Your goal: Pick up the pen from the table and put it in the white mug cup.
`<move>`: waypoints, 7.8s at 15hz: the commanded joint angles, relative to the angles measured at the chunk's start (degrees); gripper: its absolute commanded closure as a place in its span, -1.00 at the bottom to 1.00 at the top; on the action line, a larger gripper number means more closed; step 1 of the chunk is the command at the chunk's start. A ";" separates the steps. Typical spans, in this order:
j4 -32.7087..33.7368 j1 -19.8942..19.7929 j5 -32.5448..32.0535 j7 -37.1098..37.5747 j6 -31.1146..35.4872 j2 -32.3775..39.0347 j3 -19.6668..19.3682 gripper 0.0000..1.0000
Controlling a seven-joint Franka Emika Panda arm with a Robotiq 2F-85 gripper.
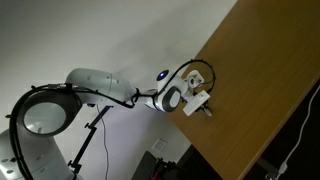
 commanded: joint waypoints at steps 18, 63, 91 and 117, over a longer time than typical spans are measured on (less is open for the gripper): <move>-9.09 -31.07 5.71 -15.38 5.01 -11.96 25.75 0.90; 11.69 -54.57 28.47 -93.30 -26.39 -2.25 52.52 0.90; 14.07 -56.22 30.59 -93.33 -41.40 13.34 53.16 0.90; 22.56 -33.31 66.07 -93.40 -35.72 12.18 33.23 0.90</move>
